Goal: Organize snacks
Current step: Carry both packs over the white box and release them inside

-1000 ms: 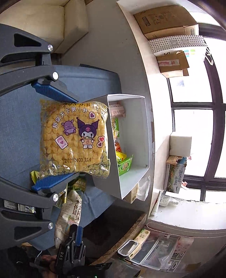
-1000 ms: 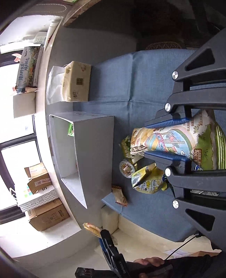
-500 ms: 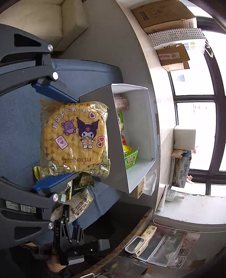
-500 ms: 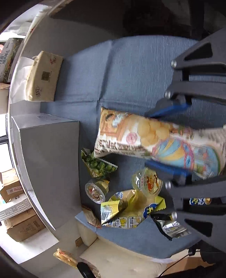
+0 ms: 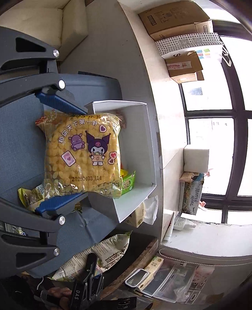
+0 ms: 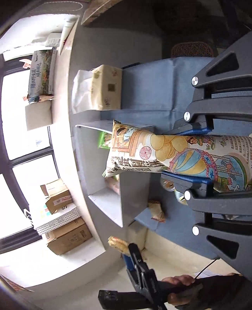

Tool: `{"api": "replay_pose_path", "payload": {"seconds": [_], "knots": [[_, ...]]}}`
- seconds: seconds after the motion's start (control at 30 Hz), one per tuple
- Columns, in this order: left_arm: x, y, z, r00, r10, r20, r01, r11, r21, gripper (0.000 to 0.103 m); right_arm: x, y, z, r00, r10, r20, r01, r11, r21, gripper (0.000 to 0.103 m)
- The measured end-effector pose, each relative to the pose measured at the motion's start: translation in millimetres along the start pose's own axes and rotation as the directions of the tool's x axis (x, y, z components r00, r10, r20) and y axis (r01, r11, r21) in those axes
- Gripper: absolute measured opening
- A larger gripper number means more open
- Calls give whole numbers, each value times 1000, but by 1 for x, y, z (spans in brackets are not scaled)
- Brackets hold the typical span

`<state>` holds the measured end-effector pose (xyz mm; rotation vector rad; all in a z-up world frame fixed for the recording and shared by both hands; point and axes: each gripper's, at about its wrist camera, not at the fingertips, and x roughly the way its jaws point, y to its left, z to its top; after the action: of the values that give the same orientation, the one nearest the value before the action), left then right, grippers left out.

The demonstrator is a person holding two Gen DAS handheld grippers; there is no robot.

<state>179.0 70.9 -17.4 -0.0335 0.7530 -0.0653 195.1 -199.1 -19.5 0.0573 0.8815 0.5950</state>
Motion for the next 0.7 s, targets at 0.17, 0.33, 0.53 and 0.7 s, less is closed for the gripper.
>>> {"api": "replay_pose_path", "payload": {"seconds": [0.17,0.33,0.53,0.7], "knots": [[20,13,43,1000,21,18,-20,999,-39,80,13,30,63,998,15,58,-12,999,-49,35],[58,26,81,999,47,4,-46,997,-69,80,53,49,126,998,38,51,-35,998,-61,35],[105,41,97,996,79,-44,-83,993,-81,80,110,47,161,1000,3,-12,-4,997,-79,35],[130,52,94,995,59,-80,-68,991,-112,93,136,34,169,998,-42,-46,38,996,-83,38]]}}
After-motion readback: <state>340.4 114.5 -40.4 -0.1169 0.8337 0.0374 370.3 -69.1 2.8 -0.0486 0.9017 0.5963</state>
